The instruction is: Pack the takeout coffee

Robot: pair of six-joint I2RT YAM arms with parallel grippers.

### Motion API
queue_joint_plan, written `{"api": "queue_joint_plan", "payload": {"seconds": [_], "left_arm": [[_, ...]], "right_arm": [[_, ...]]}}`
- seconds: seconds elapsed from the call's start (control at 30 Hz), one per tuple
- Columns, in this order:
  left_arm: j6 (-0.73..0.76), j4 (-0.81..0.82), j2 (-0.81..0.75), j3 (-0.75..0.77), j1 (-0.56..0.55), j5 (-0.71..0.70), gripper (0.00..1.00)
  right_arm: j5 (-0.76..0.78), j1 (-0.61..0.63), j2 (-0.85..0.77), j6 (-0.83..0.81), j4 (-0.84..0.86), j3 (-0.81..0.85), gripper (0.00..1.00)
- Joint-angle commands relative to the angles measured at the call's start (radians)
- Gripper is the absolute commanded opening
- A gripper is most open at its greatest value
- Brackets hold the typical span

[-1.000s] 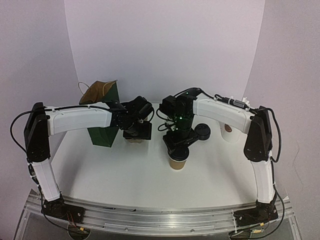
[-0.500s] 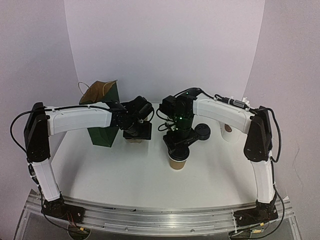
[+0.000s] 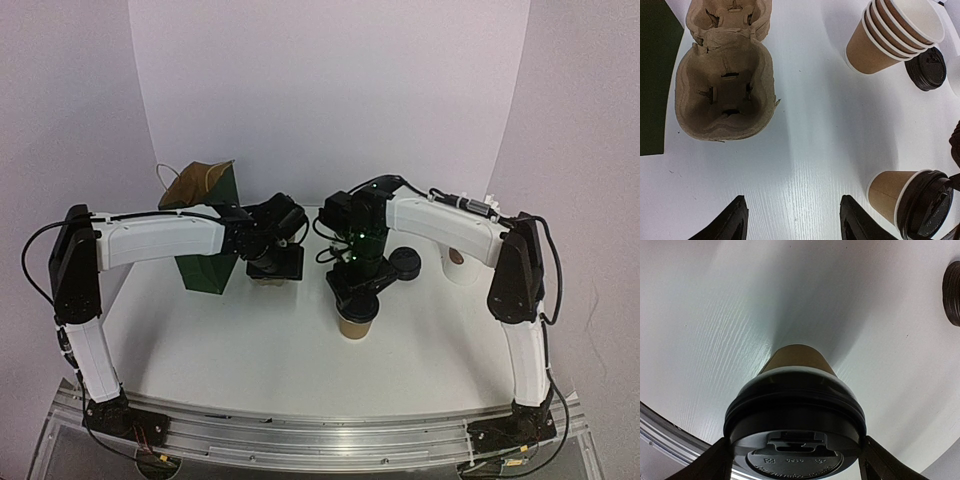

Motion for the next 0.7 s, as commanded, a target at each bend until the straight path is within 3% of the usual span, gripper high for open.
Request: {"api": "queue_joint_plan", "payload": {"seconds": [0.0,0.67], "left_arm": [[0.021,0.008,0.011,0.046,0.002,-0.013,0.62],[0.02,0.004,0.014,0.052,0.002,-0.015,0.62]], "right_arm": [[-0.017,0.008,0.005,0.001,-0.071,0.071,0.85],[0.001,0.008,0.054,-0.006,-0.09,0.079,0.85]]}}
